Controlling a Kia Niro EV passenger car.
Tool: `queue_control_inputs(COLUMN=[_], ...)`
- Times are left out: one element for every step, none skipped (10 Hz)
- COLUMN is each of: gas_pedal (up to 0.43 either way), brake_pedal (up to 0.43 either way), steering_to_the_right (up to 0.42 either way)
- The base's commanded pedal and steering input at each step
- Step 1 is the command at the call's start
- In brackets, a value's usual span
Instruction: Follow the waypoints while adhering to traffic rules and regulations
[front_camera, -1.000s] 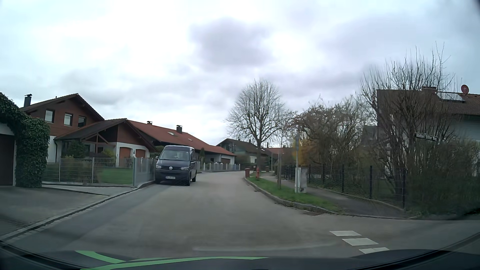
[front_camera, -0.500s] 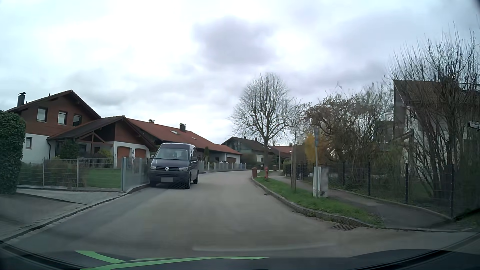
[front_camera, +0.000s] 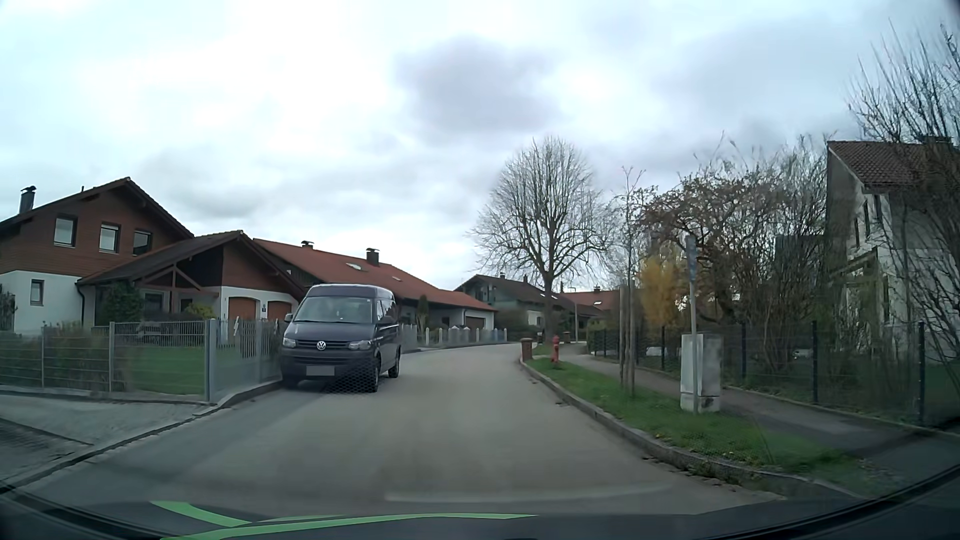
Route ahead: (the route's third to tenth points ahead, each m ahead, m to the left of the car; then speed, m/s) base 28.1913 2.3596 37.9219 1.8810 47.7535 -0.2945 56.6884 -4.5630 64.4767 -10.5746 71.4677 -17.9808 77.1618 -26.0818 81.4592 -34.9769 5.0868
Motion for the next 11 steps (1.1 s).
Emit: queue_control_inputs(gas_pedal=[0.24, 0.24, 0.24, 0.228, 0.228, 0.228, 0.228, 0.22, 0.22, 0.22, 0.22], brake_pedal=[0.0, 0.0, 0.0, 0.0, 0.0, 0.0, 0.0, 0.0, 0.0, 0.0, 0.0], steering_to_the_right=[-0.032, -0.023, -0.016, -0.012, -0.011, -0.009, -0.006, -0.003, 0.0, 0.001, 0.0])
